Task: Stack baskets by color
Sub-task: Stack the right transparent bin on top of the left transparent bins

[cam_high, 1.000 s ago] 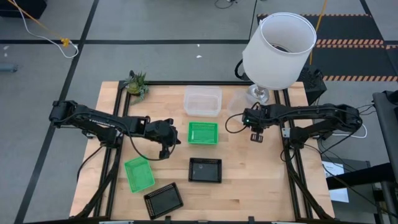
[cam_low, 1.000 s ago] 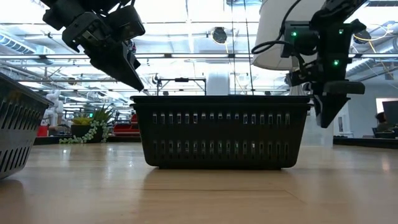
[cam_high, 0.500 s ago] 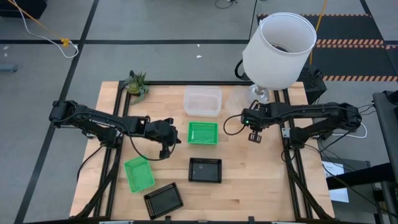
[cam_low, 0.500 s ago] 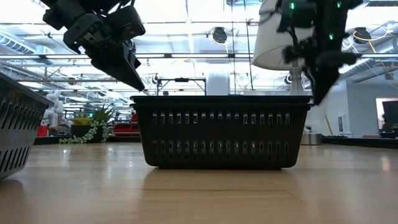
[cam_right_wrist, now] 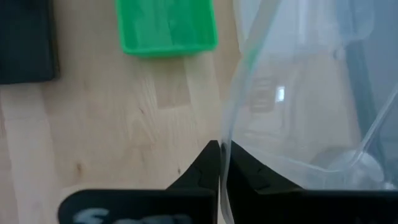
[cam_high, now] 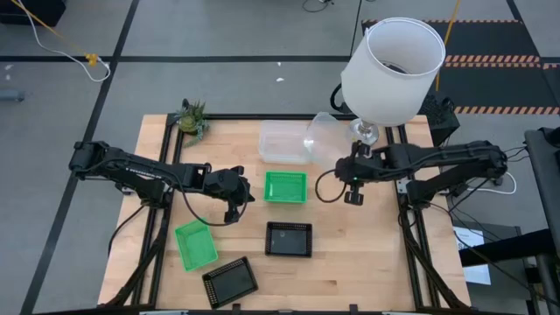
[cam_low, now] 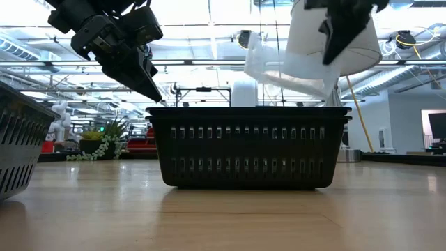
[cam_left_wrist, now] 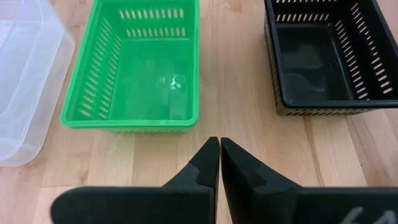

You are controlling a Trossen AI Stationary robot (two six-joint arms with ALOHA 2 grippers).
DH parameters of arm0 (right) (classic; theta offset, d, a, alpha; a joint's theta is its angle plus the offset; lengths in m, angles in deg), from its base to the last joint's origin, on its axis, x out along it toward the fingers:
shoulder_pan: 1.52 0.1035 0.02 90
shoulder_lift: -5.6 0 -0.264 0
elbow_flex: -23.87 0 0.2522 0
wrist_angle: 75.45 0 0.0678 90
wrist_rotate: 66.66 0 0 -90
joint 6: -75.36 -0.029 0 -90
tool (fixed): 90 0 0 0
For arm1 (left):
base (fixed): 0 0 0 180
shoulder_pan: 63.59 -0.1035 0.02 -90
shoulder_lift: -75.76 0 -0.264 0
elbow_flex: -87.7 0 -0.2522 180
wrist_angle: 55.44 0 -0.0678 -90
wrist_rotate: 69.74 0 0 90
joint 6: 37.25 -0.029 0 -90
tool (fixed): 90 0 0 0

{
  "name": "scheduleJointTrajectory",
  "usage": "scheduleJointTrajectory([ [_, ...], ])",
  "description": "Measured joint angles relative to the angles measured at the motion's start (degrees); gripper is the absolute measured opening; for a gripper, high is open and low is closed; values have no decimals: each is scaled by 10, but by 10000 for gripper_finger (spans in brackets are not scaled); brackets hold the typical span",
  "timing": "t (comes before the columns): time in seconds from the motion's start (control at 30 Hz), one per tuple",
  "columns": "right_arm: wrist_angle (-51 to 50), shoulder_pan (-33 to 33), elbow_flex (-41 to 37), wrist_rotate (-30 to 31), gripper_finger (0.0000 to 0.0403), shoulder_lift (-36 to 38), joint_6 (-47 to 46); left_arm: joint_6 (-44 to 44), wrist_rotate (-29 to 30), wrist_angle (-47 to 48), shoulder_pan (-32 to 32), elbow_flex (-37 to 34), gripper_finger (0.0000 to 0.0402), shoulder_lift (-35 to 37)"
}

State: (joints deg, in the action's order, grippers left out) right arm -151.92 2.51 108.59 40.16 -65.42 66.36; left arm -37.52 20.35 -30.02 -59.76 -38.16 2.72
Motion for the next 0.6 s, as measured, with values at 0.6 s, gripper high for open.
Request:
scheduleJointTrajectory([
  [0.6, -121, -48, 281, 13, 3, -217, 232, 3, 0, -10, 0, 0, 19, 0],
])
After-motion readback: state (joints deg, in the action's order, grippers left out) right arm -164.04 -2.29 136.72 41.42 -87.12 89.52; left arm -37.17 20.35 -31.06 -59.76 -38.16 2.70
